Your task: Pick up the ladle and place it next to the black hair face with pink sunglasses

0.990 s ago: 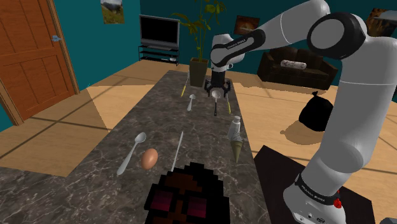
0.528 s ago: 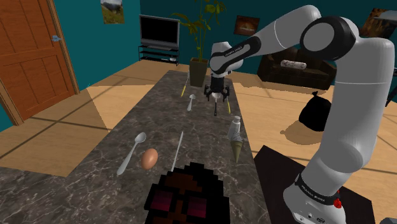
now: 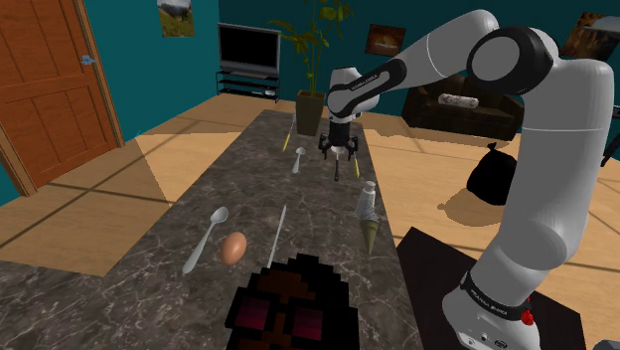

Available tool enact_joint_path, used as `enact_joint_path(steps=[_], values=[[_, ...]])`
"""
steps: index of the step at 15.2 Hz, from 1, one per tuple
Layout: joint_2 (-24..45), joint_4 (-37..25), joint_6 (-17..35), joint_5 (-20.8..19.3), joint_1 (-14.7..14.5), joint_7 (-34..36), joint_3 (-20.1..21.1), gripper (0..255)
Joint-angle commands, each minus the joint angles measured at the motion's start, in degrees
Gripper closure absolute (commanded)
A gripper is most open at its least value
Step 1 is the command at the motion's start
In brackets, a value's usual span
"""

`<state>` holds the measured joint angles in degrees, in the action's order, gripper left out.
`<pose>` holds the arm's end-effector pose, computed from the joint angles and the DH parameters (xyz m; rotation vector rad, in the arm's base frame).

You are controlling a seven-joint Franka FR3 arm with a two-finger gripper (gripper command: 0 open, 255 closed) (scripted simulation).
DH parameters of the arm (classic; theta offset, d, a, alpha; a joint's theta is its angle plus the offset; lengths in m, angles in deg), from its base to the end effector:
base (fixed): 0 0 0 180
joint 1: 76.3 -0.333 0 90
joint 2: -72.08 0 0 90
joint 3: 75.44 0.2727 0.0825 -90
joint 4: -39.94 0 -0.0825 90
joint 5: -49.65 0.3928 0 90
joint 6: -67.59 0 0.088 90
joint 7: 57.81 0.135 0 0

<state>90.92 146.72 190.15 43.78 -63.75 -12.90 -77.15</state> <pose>0.5939 -0.1576 0.2637 2.6832 -1.4206 -0.0403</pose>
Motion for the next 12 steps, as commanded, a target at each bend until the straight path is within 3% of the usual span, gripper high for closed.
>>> enact_joint_path(steps=[1,12], values=[[0.0,0.0,0.0,0.0,0.0,0.0,0.0,255],[-0.7,-0.5,-1.3,0.1,0.0,-0.1,0.0,255]])
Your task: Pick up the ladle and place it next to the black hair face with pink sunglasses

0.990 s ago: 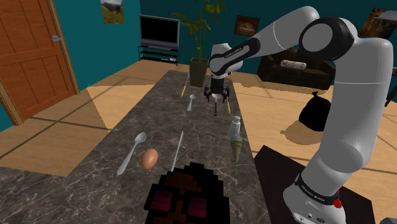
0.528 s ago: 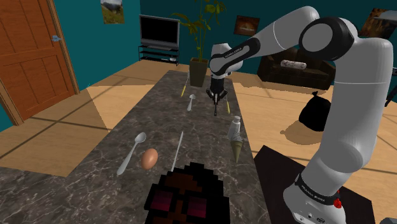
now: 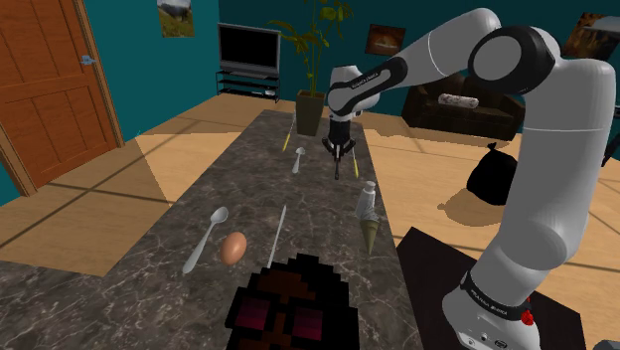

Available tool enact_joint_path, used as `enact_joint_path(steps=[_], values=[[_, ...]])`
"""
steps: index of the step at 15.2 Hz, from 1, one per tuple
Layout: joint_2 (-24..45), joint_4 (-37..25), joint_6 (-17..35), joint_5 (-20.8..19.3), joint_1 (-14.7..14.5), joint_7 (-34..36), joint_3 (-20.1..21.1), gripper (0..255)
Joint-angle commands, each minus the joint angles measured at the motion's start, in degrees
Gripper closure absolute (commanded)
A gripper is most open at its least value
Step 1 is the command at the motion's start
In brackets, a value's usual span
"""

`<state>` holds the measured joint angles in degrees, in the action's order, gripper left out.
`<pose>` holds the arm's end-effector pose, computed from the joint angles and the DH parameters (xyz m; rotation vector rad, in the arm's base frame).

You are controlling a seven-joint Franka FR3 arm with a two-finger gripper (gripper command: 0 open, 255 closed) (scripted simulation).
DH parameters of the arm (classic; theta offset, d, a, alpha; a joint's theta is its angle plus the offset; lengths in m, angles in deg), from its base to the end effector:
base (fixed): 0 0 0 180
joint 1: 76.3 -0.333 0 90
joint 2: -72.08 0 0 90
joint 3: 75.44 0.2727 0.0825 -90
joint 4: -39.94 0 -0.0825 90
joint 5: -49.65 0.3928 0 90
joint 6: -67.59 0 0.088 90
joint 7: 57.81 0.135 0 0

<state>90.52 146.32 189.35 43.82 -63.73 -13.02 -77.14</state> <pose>0.5944 -0.1580 0.2700 2.6834 -1.4203 -0.0405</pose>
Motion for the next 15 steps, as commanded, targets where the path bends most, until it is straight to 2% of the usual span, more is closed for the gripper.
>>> enact_joint_path(steps=[1,15], values=[[-0.7,-0.5,-1.1,0.0,0.0,-0.1,0.0,255],[-4.5,-6.2,-10.7,0.4,-0.1,-0.9,0.1,255]])
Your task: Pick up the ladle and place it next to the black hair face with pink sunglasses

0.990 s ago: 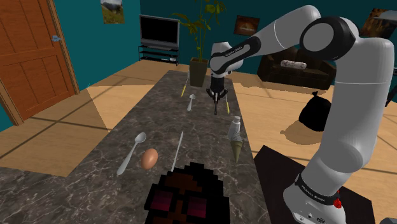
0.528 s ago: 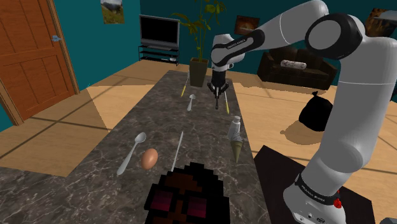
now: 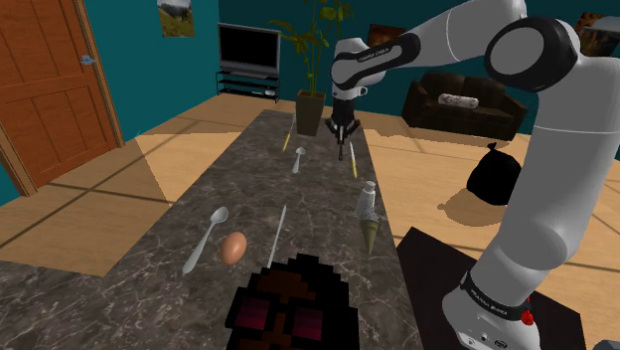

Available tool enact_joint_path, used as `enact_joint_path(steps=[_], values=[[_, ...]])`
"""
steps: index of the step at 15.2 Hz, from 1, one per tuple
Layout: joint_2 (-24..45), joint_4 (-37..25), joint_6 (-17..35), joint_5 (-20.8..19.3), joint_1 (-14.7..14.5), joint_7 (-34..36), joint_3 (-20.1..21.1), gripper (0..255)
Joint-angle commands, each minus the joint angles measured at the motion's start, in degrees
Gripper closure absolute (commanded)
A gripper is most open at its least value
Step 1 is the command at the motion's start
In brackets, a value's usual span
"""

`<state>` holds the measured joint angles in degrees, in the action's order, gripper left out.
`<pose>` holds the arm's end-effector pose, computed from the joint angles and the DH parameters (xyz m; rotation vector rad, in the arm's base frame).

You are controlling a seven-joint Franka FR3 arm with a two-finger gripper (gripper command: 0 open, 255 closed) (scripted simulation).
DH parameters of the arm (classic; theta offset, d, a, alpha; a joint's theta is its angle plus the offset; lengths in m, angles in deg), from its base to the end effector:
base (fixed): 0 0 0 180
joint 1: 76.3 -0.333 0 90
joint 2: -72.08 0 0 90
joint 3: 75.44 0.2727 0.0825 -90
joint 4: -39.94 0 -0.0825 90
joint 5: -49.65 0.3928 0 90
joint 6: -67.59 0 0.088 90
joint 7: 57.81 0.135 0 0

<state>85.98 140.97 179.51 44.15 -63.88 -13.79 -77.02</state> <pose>0.5972 -0.1574 0.3482 2.6834 -1.4206 -0.0398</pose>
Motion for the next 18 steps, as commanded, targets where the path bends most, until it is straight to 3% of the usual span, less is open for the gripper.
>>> enact_joint_path(steps=[1,5,18], values=[[-0.2,-1.3,-1.5,0.1,0.0,-0.2,0.0,255],[-0.7,-3.0,-3.7,0.1,0.0,-0.4,0.0,255],[-22.7,24.1,0.4,1.0,-6.2,11.3,5.6,255]])
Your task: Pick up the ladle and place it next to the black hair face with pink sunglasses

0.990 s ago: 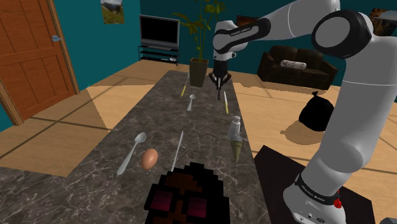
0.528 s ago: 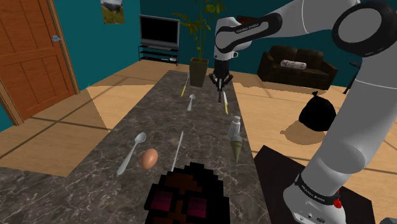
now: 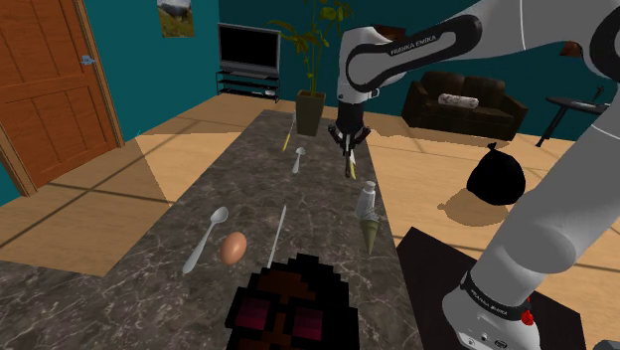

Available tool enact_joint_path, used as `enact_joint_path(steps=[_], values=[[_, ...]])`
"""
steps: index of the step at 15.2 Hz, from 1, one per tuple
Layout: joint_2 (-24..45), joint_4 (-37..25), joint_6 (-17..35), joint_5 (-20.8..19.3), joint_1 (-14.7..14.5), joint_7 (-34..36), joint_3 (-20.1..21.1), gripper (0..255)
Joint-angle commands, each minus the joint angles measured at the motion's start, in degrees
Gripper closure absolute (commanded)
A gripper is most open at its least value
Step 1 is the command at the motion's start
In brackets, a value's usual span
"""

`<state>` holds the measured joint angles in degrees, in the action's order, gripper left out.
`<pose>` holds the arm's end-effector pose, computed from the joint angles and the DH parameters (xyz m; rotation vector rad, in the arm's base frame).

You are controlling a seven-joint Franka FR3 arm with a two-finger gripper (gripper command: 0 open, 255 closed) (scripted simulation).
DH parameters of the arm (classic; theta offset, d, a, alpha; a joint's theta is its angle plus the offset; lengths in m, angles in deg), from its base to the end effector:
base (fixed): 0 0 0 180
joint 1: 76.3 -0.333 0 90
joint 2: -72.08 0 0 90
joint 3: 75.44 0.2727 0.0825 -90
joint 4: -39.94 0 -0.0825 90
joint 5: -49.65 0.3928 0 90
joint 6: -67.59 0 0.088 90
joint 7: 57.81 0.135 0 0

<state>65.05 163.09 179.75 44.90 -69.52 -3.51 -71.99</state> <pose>0.5148 -0.0375 0.3744 2.6845 -1.4191 -0.0410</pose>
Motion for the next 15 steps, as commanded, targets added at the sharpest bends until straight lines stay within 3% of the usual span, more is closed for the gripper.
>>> enact_joint_path(steps=[1,15], values=[[-3.2,3.5,0.1,0.6,-1.0,2.0,1.2,255],[-20.9,18.8,-2.6,8.6,-10.2,16.3,11.4,255]])
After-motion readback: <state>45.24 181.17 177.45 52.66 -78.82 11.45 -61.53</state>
